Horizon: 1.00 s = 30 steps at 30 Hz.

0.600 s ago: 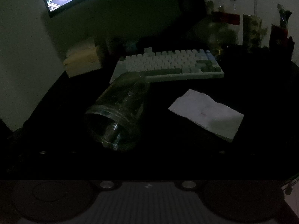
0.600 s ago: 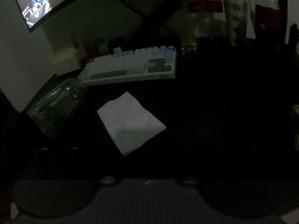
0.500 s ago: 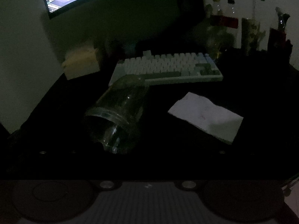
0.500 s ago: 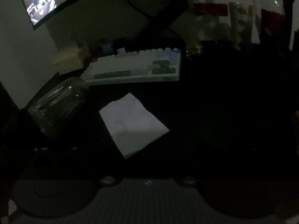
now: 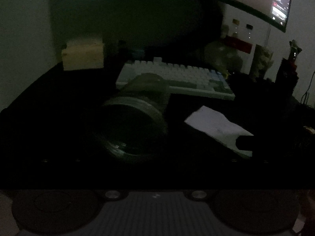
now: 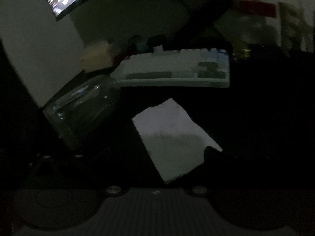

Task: Clean container
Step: 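Reach the right gripper toward the white tissue while the left approaches the jar, then grasp the white tissue with the right gripper and lift it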

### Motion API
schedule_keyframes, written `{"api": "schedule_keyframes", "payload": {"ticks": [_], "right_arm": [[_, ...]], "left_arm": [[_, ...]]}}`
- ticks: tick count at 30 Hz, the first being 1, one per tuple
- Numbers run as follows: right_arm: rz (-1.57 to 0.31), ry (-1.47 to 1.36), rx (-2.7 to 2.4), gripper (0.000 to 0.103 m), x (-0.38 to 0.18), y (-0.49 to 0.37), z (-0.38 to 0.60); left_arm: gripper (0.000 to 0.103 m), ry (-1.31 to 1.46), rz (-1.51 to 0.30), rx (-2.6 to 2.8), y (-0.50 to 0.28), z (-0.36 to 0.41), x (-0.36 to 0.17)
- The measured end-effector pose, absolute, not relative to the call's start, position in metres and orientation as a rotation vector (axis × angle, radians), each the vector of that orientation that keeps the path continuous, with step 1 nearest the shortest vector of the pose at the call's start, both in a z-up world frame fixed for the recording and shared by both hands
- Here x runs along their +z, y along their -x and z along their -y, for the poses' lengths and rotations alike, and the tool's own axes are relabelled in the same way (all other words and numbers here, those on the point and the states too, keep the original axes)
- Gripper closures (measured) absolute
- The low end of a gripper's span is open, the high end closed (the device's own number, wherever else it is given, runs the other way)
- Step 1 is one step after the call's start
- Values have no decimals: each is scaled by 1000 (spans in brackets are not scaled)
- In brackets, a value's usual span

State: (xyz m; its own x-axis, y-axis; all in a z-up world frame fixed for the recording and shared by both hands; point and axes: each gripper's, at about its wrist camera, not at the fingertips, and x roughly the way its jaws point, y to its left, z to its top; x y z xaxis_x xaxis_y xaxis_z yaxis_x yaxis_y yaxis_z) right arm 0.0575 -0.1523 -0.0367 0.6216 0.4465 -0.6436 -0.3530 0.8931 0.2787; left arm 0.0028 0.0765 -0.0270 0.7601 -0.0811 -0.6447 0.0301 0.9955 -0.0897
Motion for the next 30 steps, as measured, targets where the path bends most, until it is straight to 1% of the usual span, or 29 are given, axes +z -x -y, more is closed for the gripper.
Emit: {"api": "schedule_keyframes", "payload": {"ticks": [6,10,15,19,23,27,30], "right_arm": [[-830,38,541,0,-17,-69,138],[-889,102,539,0,-20,-80,132],[-947,219,532,0,-24,-98,119],[-940,253,572,0,-19,-117,108],[-897,200,664,0,-17,-137,107],[-876,172,683,0,-19,-155,114],[-885,267,672,0,-23,-163,112]], "left_arm": [[0,54,-652,-24,-4,-76,-28],[0,43,-638,19,-4,-72,-27],[0,39,-673,-7,-9,-73,-31],[0,13,-707,-94,-16,-75,-38],[0,-15,-730,-74,-18,-75,-42],[0,-4,-701,-53,-15,-80,-41],[0,-2,-667,-31,-11,-83,-40]]}}
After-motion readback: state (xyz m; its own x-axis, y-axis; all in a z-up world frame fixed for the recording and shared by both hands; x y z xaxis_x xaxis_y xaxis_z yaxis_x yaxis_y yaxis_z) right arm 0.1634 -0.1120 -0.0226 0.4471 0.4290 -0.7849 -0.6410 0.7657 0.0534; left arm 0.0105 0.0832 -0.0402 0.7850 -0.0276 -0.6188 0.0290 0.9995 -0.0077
